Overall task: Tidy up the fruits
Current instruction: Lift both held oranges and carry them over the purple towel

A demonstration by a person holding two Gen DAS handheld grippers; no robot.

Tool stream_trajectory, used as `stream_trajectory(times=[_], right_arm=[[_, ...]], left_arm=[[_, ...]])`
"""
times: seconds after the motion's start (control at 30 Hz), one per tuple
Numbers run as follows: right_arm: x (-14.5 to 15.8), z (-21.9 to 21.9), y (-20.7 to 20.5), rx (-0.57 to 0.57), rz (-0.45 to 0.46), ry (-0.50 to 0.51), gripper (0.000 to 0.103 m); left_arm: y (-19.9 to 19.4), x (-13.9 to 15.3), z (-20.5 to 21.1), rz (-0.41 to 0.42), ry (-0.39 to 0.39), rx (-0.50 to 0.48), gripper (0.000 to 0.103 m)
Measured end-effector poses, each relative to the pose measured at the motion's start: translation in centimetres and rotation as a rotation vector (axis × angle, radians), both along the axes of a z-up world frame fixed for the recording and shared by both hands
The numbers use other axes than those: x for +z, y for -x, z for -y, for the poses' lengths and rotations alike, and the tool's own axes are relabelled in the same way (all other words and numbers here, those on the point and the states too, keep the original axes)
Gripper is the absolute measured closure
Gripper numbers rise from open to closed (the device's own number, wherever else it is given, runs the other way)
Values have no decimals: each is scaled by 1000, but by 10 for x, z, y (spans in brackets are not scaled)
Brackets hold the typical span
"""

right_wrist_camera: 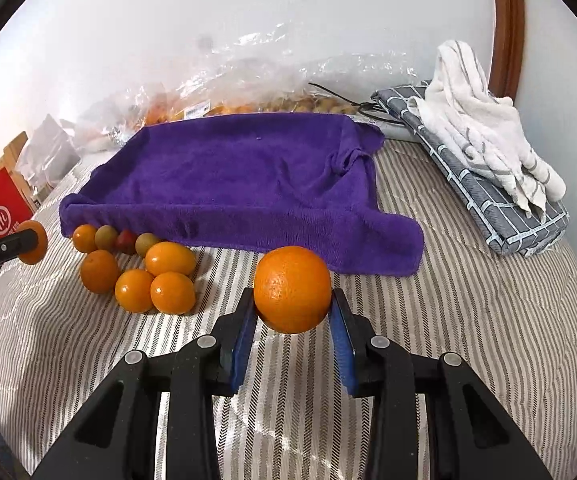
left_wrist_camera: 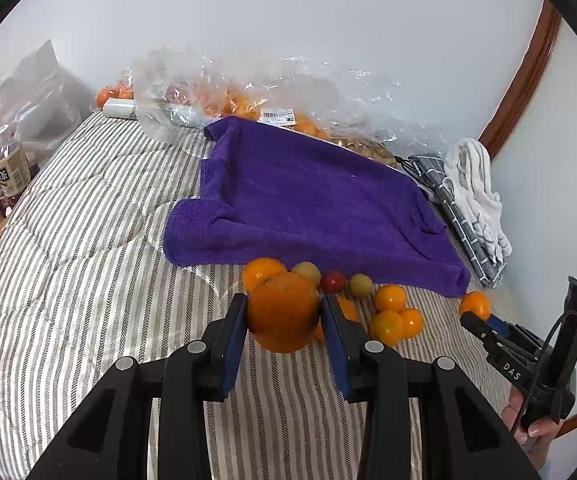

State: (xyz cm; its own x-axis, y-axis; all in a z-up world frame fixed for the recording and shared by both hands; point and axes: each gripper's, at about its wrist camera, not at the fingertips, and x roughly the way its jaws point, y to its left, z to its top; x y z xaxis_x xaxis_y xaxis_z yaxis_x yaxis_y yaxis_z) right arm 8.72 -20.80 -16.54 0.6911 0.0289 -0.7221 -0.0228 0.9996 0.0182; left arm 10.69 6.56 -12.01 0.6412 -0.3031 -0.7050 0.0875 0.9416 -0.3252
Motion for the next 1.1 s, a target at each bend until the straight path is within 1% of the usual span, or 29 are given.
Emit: stream_trajectory(times=[0.2,0.5,0.77,0.97,1.1], right_arm=[[9,3,5,0,14,-29,67],[37,2,1,7,60,-43,67],[60,-4,-26,16,90,-45,67],[68,-2,-51,27,102,-74,67],[69,2,-74,37,109,-75,67]], left_arm=[[2,8,1,6,4,8,68],[-8,35,6,43,-10,4,68],[-35,61,11,71,-47,20,68],[-63,69,14,74,-68,24,68],[-84,71,19,74,-86,24,68]])
